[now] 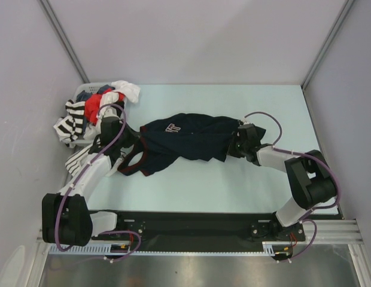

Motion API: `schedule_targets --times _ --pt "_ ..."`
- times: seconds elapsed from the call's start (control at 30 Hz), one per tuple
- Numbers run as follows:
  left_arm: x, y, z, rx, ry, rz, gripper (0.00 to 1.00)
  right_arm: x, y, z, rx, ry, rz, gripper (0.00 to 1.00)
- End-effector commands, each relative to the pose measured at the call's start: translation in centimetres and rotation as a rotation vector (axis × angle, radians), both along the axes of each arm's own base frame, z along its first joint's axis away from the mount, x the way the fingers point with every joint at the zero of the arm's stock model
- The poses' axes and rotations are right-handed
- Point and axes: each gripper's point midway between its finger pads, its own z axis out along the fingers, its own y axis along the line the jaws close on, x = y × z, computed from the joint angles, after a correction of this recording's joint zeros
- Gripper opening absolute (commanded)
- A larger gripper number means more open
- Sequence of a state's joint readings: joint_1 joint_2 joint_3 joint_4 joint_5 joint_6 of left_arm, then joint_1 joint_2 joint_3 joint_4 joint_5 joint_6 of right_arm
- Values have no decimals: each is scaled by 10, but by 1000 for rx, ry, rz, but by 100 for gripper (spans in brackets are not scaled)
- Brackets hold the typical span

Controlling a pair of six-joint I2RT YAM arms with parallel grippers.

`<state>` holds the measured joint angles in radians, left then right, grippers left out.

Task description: Fold and stack the tank tops

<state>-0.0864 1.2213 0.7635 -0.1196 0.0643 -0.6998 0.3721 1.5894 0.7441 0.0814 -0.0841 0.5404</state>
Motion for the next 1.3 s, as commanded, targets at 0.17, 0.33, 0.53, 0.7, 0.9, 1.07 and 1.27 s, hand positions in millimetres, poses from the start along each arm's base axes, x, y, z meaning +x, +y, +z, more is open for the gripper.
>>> schedule_targets --times 0.17,0.33,0.53,0.7,0.9,1.07,1.27 --pt "9 8 43 6 -117 25 0 21 3 41 31 -102 -30 1" --pt "-1 11 57 35 -139 13 0 -3 -29 75 8 -118 -60 0" --pt "-32 2 60 35 -154 -12 0 -43 -63 102 -1 -110 -45 0" --pt "-64 -5 66 24 -180 -47 0 -77 -83 128 -42 -147 -54 0" --pt "-79 -10 66 19 -171 -85 0 -79 -104 151 -65 -219 -160 0" --pt "-65 -18 43 16 -107 -119 0 -50 -103 129 -34 -147 -181 0" --pt "-14 -34 33 -28 -71 -140 0 13 -111 122 29 -135 -233 0"
